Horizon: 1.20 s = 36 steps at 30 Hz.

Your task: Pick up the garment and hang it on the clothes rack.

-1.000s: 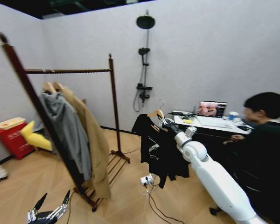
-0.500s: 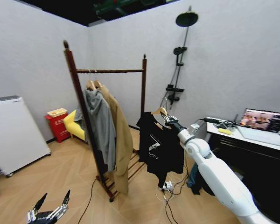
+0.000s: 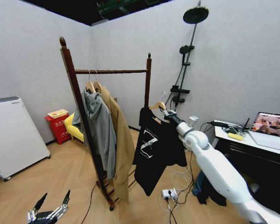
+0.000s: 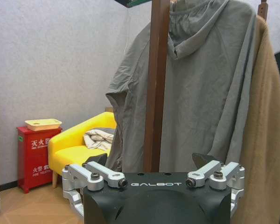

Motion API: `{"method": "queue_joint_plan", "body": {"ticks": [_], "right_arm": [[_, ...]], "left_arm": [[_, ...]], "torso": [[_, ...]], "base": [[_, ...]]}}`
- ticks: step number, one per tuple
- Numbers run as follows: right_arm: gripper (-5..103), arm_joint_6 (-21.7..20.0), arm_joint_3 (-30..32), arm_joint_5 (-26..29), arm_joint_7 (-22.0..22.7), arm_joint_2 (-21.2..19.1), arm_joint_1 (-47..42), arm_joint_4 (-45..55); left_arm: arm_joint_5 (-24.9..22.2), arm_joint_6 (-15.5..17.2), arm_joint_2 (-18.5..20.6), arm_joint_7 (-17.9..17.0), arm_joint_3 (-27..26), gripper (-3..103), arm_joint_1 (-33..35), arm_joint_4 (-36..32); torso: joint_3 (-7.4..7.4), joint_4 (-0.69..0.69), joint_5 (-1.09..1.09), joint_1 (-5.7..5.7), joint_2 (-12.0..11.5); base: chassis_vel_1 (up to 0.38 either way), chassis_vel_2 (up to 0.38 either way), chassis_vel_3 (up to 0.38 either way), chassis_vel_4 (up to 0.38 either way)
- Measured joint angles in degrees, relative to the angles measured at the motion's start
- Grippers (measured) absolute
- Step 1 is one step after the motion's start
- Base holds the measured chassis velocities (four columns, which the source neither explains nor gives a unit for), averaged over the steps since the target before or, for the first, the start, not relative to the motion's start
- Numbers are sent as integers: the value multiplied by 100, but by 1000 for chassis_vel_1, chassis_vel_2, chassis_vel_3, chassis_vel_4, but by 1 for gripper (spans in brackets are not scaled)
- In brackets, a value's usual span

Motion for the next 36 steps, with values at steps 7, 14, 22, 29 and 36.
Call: {"method": "queue_joint_plan", "body": {"ticks": [7, 14, 22, 29, 36], "right_arm": [[10, -282, -758, 244, -312, 338, 1222, -639], [10, -514, -1557, 466, -389, 925, 2553, -1389], [10, -399, -2175, 237, -605, 2132, 3651, -3134], [10, -197, -2294, -155, -877, 2660, 4051, -4412], [10, -73, -2289, -308, -1046, 3077, 4188, -5164]], "left_arm": [[0, 0, 0, -1, 0, 100, -1, 0], [0, 0, -1, -1, 0, 100, 0, 0], [0, 0, 0, -1, 0, 100, 0, 0], [0, 0, 0, 0, 0, 100, 0, 0], [0, 0, 0, 0, 0, 100, 0, 0]], "torso": [[2, 2, -2, 5, -3], [-4, -1, 0, -10, 4], [0, 4, -2, -3, 1], [0, 0, 1, -2, 1], [0, 2, 0, -3, 1]], "base": [[-165, 168, 121, -133], [26, -47, -55, 25], [18, -17, -8, 25], [0, 0, 0, 0], [0, 0, 0, 0]]}}
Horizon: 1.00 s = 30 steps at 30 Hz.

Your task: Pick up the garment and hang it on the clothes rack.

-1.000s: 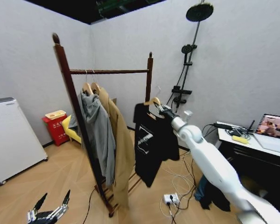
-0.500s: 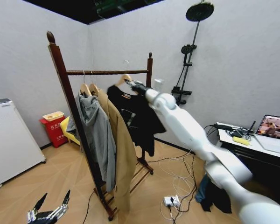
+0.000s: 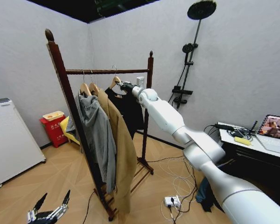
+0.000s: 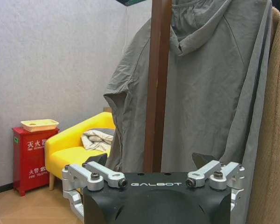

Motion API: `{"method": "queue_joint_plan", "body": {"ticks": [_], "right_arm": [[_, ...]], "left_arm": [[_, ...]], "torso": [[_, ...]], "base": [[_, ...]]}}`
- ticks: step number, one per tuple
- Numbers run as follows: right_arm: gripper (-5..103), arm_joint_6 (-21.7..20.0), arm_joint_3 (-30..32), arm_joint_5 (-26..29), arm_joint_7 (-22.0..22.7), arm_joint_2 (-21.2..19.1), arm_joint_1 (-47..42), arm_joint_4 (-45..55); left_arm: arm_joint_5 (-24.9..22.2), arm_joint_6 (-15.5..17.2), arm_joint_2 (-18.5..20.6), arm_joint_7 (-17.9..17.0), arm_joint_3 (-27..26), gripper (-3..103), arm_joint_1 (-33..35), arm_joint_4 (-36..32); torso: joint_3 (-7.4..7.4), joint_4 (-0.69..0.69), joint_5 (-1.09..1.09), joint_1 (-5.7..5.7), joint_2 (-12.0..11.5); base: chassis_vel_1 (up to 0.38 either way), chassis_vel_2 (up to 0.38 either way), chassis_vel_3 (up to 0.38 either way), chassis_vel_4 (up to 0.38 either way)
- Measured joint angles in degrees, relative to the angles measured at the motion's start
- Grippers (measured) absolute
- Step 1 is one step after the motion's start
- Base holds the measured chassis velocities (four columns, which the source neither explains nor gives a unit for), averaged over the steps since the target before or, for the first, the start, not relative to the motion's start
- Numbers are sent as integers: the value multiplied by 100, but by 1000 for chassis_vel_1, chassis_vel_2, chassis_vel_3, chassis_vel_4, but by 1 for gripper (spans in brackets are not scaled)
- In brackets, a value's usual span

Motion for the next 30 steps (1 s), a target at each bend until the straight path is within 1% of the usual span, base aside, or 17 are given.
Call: {"method": "queue_joint_plan", "body": {"ticks": [8, 12, 13, 14, 15, 18, 19, 21, 22, 23, 24, 25, 26, 27, 28, 29, 30], "right_arm": [[10, 2, 40, -110, -6, 153, -37, -142], [9, -192, 107, -64, 93, -66, -280, 389], [19, -273, 139, -32, 197, -240, -441, 776], [19, -326, 171, 2, 318, -395, -572, 1154], [19, -326, 171, 2, 318, -395, -572, 1154], [35, -432, 463, -104, 864, -1053, -1278, 2740], [35, -432, 463, -104, 864, -1053, -1278, 2740], [46, -453, 777, -143, 1234, -1817, -2061, 3999], [46, -453, 777, -143, 1234, -1817, -2061, 3999], [52, -461, 988, -172, 1359, -2254, -2459, 4514], [57, -510, 1441, -188, 1519, -2871, -3151, 5354], [57, -510, 1441, -188, 1519, -2871, -3151, 5354], [63, -520, 1774, -189, 1628, -3200, -3603, 5870], [68, -475, 2261, -187, 1801, -3598, -4361, 6495], [68, -475, 2261, -187, 1801, -3598, -4361, 6495], [73, -370, 2843, -253, 1923, -3818, -5145, 6930], [79, -252, 3756, -533, 1997, -3907, -6139, 7400]], "left_arm": [[0, 0, 0, 0, 0, 100, 0, 0], [0, 0, 0, 0, 0, 100, 0, 0], [0, 0, 0, -2, 0, 100, 0, 0], [0, 0, 0, 1, 0, 100, 0, 0], [0, 0, 0, 1, 0, 100, 0, 0], [0, 0, 0, -3, 0, 100, 0, 1], [0, 0, 0, -3, 0, 100, 0, 1], [0, 0, 0, -1, 0, 100, 0, 0], [0, 0, 0, -1, 0, 100, 0, 0], [0, 0, -1, -3, -1, 100, 0, 1], [0, 0, -1, -2, -1, 100, 0, 0], [0, 0, -1, -2, -1, 100, 0, 0], [0, 0, 0, 2, 0, 100, 0, 1], [0, 0, -1, 8, 1, 100, 0, 0], [0, 0, -1, 8, 1, 100, 0, 0], [0, 0, 0, 0, 1, 100, 0, 0], [0, 0, 0, 1, 0, 100, 0, 0]], "torso": [[-1, 0, 0, -1, 0], [-2, 3, 0, -1, 1], [0, 1, 1, 0, 0], [0, 1, 1, 1, -1], [0, 1, 1, 1, -1], [-1, 0, 1, -1, 0], [-1, 0, 1, -1, 0], [-2, 9, 0, 0, 0], [-2, 9, 0, 0, 0], [-1, 5, 1, -1, 0], [0, -4, 9, 0, 0], [0, -4, 9, 0, 0], [-1, -6, 8, 0, 0], [-3, -8, 2, -3, 2], [-3, -8, 2, -3, 2], [-2, -3, 4, -3, 1], [0, 0, 9, -2, 0]], "base": [[0, 0, 0, 0], [0, 0, 0, 0], [0, 0, 0, 0], [0, 0, 0, 0], [0, 0, 0, 0], [0, 0, 0, 0], [0, 0, 0, 0], [0, 0, 0, 0], [0, 0, 0, 0], [0, 0, 0, 0], [0, 0, 0, 0], [0, 0, 0, 0], [0, 0, 0, 0], [-63, -50, -16, -16], [-63, -50, -16, -16], [0, 0, 0, 0], [0, 0, 0, 0]]}}
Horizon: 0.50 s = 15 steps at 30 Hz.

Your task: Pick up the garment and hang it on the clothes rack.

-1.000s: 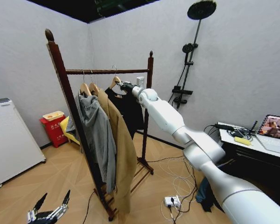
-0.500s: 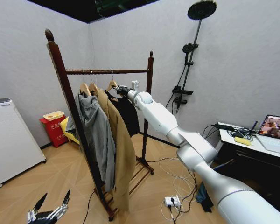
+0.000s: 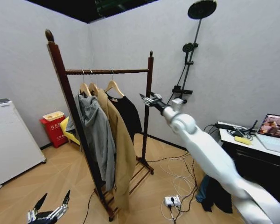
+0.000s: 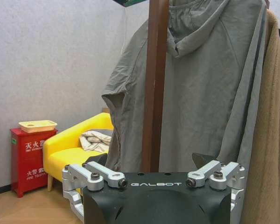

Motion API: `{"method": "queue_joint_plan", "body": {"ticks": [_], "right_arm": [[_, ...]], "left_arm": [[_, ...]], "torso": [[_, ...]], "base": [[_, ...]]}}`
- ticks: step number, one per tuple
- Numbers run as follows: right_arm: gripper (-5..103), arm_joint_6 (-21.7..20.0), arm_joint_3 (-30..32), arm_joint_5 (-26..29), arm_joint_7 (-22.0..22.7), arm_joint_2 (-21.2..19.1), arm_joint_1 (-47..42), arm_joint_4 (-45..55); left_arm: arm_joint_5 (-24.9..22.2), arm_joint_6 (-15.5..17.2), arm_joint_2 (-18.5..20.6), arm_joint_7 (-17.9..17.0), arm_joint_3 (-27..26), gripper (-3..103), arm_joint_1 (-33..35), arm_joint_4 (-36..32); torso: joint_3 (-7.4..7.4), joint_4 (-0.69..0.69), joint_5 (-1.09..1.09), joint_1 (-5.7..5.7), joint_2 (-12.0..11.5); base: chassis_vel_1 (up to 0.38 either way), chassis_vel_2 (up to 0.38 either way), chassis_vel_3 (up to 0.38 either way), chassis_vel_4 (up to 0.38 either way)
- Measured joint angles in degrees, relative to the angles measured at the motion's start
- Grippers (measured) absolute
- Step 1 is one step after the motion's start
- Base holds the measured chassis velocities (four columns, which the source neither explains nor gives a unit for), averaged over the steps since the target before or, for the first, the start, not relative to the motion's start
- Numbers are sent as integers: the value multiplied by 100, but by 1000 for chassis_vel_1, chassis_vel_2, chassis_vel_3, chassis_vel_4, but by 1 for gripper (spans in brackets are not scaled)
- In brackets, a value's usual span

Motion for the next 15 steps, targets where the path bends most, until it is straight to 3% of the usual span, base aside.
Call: {"method": "queue_joint_plan", "body": {"ticks": [1, 3, 4, 5, 6, 7, 8, 9, 10, 11, 14, 15], "right_arm": [[79, 0, 0, 0, 0, 0, 0, 0], [89, 397, 1533, -679, -28, 242, -1612, 649], [94, 520, 1920, -865, -41, 442, -2163, 796], [94, 520, 1920, -865, -41, 442, -2163, 796], [98, 873, 2445, -1188, -28, 1082, -3399, 1026], [100, 1086, 2558, -1290, -8, 1405, -3951, 1096], [100, 1086, 2558, -1290, -8, 1405, -3951, 1096], [100, 1527, 2615, -1344, 109, 1955, -4984, 1151], [100, 1798, 2563, -1344, 283, 2208, -5621, 1088], [100, 1798, 2563, -1344, 283, 2208, -5621, 1088], [100, 2511, 2282, -1635, 720, 2604, -6755, 621], [100, 2511, 2282, -1635, 720, 2604, -6755, 621]], "left_arm": [[0, 0, 0, 0, 0, 100, 0, 0], [0, 0, 0, 0, 0, 100, -1, 0], [0, 0, 0, 0, 0, 100, 0, 0], [0, 0, 0, 0, 0, 100, 0, 0], [0, 0, 1, -2, -1, 100, 0, -1], [0, 0, 1, -1, 0, 100, 0, 0], [0, 0, 1, -1, 0, 100, 0, 0], [0, 0, 1, 3, 0, 100, 0, 0], [0, 0, 0, 1, 0, 100, 0, 0], [0, 0, 0, 1, 0, 100, 0, 0], [0, 0, 0, 0, 0, 100, 0, 0], [0, 0, 0, 0, 0, 100, 0, 0]], "torso": [[0, 0, 0, 0, 0], [-3, -2, -16, -1, 2], [-4, -2, -16, -1, 2], [-4, -2, -16, -1, 2], [-2, 0, -2, -1, 1], [-1, 1, 1, -1, 1], [-1, 1, 1, -1, 1], [-2, -2, -4, -1, 2], [-2, -3, -10, -1, 2], [-2, -3, -10, -1, 2], [-2, -1, -9, -2, 2], [-2, -1, -9, -2, 2]], "base": [[0, 0, 0, 0], [0, 0, 0, 0], [0, 0, 0, 0], [0, 0, 0, 0], [0, 0, 0, 0], [0, 0, 0, 0], [0, 0, 0, 0], [0, 0, 0, 0], [0, 0, 0, 0], [0, 0, 0, 0], [0, 0, 0, 0], [0, 0, 0, 0]]}}
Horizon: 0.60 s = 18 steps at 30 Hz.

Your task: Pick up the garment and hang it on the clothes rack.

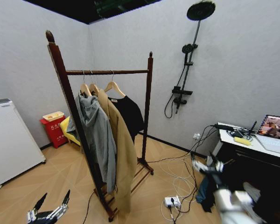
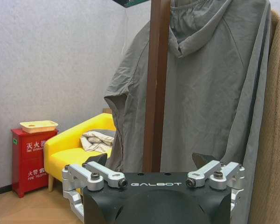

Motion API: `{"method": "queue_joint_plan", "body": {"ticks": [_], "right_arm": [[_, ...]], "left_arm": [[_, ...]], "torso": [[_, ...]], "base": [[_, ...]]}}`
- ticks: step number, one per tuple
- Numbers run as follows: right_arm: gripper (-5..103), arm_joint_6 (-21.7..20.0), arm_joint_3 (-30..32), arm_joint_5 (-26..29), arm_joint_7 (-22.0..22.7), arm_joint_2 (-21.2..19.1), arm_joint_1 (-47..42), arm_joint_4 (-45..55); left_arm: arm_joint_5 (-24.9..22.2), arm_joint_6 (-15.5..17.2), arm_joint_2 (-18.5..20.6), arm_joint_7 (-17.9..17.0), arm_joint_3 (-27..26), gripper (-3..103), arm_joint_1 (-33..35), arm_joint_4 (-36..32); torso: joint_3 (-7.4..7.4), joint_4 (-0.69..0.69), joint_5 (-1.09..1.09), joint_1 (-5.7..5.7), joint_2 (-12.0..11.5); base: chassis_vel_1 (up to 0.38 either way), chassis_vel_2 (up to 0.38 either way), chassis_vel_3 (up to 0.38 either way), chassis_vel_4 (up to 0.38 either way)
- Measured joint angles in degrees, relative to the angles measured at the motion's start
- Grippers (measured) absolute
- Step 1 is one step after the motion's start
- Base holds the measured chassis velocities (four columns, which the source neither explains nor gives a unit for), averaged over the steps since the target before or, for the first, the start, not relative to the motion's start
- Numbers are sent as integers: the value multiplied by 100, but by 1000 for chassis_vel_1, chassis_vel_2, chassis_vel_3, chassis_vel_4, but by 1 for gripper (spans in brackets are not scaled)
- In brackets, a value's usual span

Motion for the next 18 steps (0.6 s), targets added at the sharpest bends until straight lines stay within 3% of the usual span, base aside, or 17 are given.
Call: {"method": "queue_joint_plan", "body": {"ticks": [6, 13, 18], "right_arm": [[100, 144, -391, -624, 441, 345, -503, 305], [100, -211, -641, -855, 470, 502, -987, 1268], [100, -271, -662, -901, 453, 508, -1048, 1330]], "left_arm": [[0, 0, 0, -1, 0, 100, 0, 0], [0, 0, 0, -1, 0, 100, 0, 0], [0, 0, 0, -1, 0, 100, 0, 0]], "torso": [[1, 3, -1, 3, -1], [1, 1, -2, 4, -1], [2, 1, 0, 4, -1]], "base": [[0, 0, 0, 0], [0, 0, 0, 0], [0, 0, 0, 0]]}}
